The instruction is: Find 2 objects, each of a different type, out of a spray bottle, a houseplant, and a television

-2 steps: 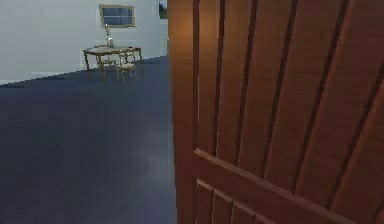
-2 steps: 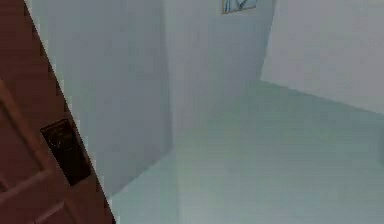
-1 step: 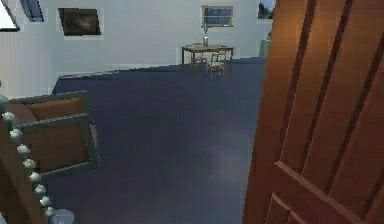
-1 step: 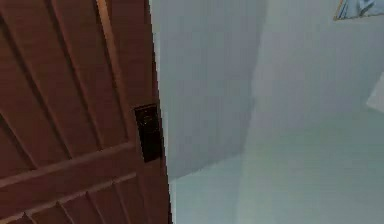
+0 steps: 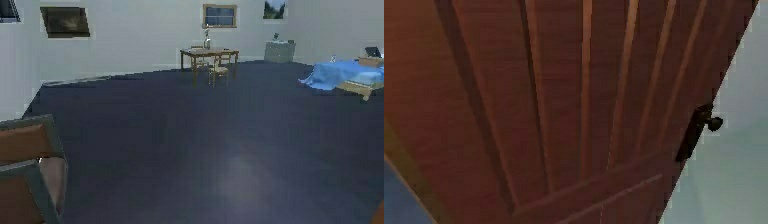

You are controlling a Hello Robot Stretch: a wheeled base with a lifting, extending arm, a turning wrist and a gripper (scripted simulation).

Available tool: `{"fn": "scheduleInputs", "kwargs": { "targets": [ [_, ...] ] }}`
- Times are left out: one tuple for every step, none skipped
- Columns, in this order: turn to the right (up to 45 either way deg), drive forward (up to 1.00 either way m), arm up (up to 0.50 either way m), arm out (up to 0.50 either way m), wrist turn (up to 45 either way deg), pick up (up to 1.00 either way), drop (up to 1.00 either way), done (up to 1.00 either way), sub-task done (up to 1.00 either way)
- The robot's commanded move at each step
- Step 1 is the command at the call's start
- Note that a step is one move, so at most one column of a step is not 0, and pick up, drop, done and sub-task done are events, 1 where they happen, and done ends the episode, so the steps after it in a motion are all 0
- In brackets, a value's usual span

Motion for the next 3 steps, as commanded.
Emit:
{"fn": "scheduleInputs", "kwargs": {
  "targets": [
    [-18.0,0.0,0.0,0.0,0.0,0.0,0.0,0.0,0.0],
    [0.0,0.15,0.0,0.0,0.0,0.0,0.0,0.0,0.0],
    [-6.0,0.0,0.0,0.0,0.0,0.0,0.0,0.0,0.0]
  ]
}}
